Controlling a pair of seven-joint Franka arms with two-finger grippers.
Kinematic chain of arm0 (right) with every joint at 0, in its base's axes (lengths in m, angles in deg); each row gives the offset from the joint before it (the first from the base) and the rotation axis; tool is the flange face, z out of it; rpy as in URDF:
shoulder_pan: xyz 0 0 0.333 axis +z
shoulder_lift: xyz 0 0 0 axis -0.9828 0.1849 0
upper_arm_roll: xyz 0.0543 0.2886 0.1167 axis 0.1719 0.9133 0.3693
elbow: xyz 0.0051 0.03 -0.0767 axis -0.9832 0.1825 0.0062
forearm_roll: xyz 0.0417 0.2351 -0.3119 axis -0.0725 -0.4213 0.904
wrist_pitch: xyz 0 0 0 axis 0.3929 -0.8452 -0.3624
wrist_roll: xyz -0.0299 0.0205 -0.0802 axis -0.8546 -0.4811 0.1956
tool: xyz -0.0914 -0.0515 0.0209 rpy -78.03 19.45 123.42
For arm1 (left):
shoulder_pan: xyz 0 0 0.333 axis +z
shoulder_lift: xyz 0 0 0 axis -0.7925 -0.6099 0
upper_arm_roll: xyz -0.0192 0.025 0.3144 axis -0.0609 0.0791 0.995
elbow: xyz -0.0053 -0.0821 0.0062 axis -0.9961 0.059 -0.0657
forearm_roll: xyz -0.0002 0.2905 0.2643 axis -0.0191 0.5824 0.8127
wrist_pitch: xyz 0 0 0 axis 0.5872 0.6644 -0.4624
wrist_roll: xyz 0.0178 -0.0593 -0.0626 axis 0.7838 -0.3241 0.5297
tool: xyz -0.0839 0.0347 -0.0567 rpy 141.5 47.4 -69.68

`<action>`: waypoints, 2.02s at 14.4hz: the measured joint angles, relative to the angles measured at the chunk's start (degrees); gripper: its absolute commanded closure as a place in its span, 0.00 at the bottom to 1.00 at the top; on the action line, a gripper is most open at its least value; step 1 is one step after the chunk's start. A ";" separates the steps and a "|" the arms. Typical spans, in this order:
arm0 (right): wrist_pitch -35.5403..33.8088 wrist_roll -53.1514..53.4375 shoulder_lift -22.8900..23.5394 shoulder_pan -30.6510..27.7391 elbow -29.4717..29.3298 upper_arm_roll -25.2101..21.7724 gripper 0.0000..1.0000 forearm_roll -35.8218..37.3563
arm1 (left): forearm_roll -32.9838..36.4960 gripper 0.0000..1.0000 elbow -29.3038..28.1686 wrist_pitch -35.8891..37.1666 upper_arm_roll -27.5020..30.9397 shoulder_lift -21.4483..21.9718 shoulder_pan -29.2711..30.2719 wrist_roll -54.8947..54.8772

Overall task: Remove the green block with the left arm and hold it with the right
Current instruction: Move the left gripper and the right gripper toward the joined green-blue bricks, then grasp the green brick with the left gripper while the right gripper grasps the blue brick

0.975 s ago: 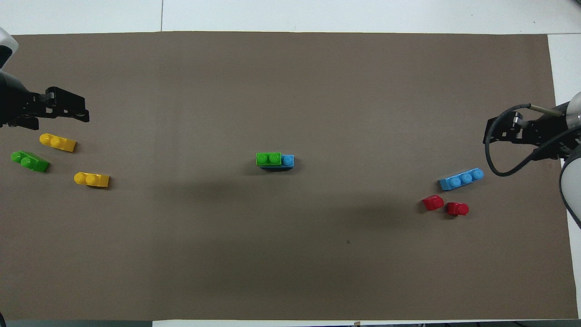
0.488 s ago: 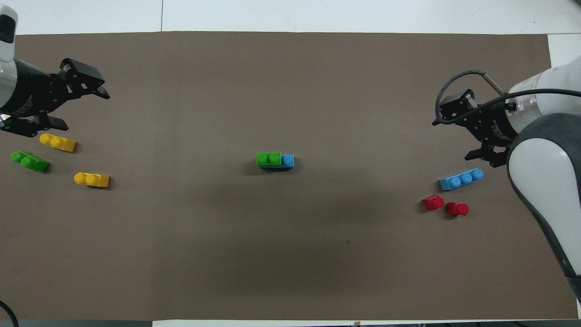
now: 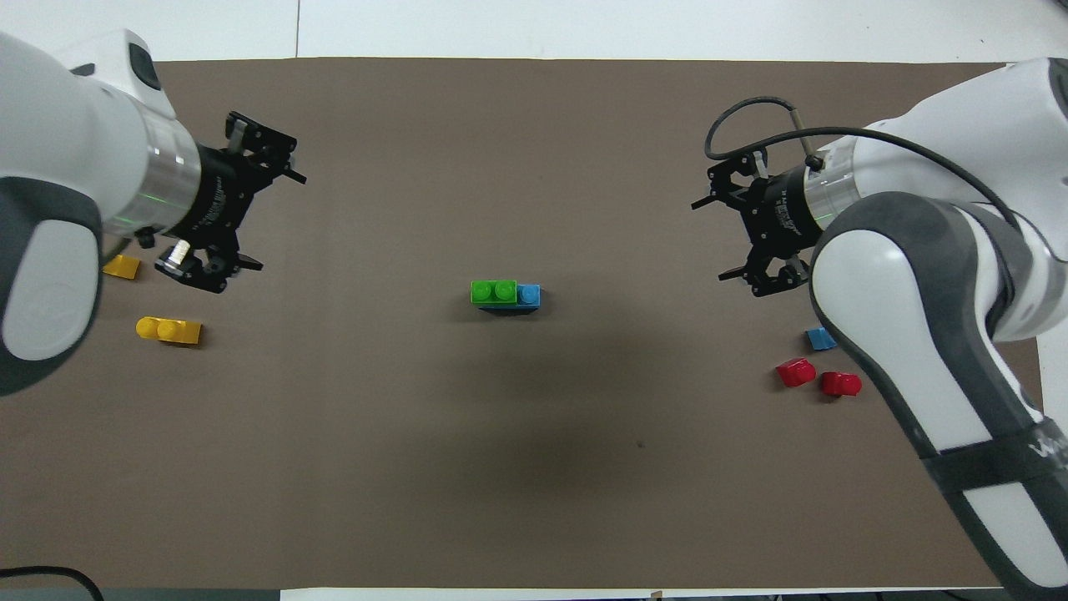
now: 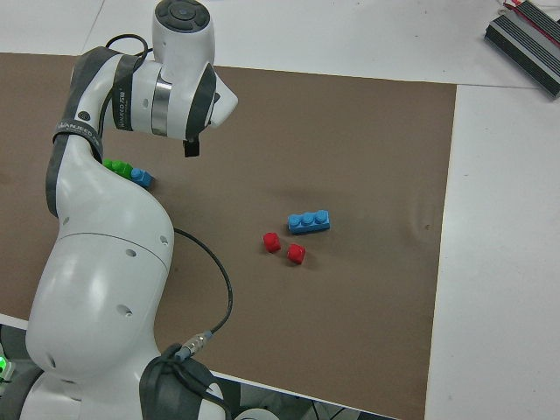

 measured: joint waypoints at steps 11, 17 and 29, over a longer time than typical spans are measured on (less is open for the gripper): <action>9.33 8.54 10.22 7.12 0.23 0.01 0.07 -9.82 | 0.01 0.00 -6.22 -7.04 0.00 -2.93 -9.06 31.53; 19.10 10.80 13.06 12.18 3.68 0.01 0.07 -14.63 | 0.68 0.00 -7.33 -12.30 0.00 -7.83 -12.83 40.56; 29.09 11.09 15.40 17.79 7.45 0.04 0.07 -17.25 | 4.52 0.00 -13.53 -23.20 0.02 -12.63 -15.15 49.00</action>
